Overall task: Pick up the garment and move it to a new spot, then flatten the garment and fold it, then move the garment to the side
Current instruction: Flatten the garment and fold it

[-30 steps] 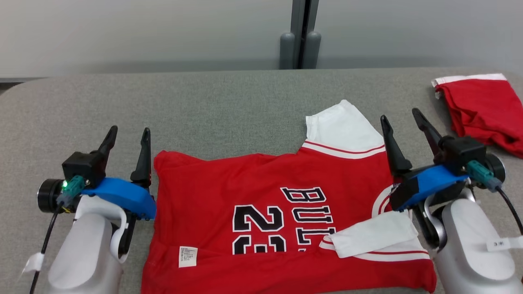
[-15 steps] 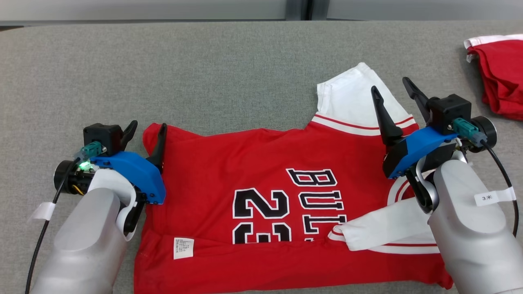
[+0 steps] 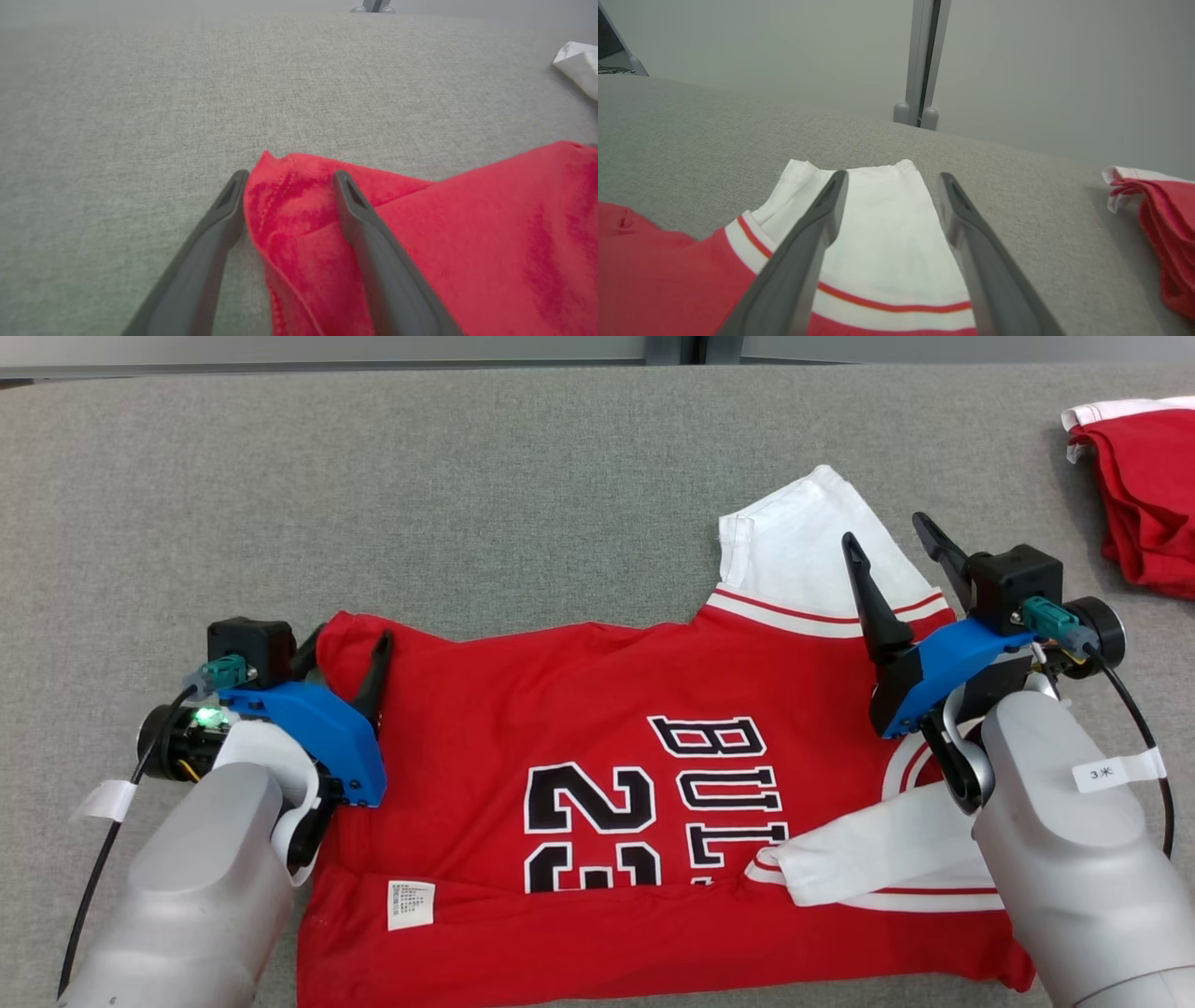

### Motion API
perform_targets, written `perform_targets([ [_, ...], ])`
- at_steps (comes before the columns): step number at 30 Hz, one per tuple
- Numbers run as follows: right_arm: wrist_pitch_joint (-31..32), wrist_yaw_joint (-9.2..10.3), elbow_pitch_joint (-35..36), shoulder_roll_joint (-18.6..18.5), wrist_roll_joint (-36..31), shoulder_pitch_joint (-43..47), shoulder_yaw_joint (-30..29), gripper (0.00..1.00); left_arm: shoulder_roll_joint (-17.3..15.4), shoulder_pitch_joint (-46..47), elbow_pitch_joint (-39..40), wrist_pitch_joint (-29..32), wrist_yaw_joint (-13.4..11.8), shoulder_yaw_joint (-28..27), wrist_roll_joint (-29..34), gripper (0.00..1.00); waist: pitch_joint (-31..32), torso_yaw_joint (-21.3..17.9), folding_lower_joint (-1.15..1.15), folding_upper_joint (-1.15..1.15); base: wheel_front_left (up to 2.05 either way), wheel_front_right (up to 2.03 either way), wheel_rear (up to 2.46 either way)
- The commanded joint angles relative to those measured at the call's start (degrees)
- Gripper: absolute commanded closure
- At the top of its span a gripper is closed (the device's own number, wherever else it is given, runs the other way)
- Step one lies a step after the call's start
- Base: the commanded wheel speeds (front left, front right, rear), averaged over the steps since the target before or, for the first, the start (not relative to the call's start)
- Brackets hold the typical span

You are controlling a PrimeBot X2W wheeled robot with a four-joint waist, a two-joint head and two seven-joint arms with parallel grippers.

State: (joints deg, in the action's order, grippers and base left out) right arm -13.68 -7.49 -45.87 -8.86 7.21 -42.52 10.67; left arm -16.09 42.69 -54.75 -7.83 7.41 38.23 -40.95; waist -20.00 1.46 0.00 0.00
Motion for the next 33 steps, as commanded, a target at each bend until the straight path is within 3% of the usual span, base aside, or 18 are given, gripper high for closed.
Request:
perform_targets([
  [1, -0.4, -0.01, -0.6, 0.1, 0.3, -1.3, 0.2, 0.00, -0.4, 1.1, -0.5, -0.4, 0.1, 1.1, -1.0, 0.69, 0.0, -0.1, 0.00, 0.00, 0.00, 0.00, 0.00],
  [2, -0.5, -0.01, -0.9, 0.1, 0.2, -1.4, 0.3, 0.00, -0.5, 1.3, -0.7, -0.5, 0.1, 1.8, -1.4, 1.00, 0.0, -0.1, 0.00, 0.00, 0.00, 0.00, 0.00],
  [13, 0.1, -0.01, -4.3, -2.1, 0.4, -4.8, 0.5, 0.00, -1.1, 2.8, 0.1, -4.4, 0.1, 6.7, -5.7, 1.00, -0.3, 1.7, 0.00, 0.00, 0.00, 0.00, 0.00],
  [23, 9.7, -0.01, -11.5, -5.3, -0.1, -14.1, 1.9, 0.00, -1.4, 3.9, 5.6, -7.1, 0.1, 11.4, -7.3, 1.00, -1.9, 5.9, 0.00, 0.00, 0.00, 0.00, 0.00],
  [33, 17.1, -0.01, -18.8, -7.3, 1.0, -20.0, 4.1, 0.00, -0.6, 6.0, 8.5, -7.4, 0.1, 11.7, -6.4, 1.00, -4.4, 8.1, 0.00, 0.00, 0.00, 0.00, 0.00],
])
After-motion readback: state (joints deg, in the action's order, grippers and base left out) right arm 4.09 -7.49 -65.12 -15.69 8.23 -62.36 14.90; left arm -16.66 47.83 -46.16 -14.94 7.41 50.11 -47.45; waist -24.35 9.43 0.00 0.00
